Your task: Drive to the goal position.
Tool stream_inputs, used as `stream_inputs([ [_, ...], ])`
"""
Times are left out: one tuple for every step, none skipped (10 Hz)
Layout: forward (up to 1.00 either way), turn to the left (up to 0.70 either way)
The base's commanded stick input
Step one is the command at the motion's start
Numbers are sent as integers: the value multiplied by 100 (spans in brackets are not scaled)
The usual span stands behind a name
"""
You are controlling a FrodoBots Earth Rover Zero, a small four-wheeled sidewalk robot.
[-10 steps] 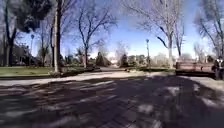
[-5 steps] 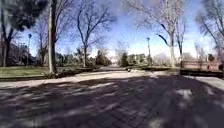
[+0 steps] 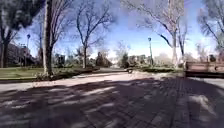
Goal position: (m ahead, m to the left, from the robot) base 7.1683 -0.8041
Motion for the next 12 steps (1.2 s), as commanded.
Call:
stream_inputs([
  [100,0],
  [100,0],
  [100,0],
  [100,0],
  [100,0],
  [100,0],
  [100,0],
  [100,0],
  [100,0],
  [100,0],
  [100,0],
  [100,0],
])
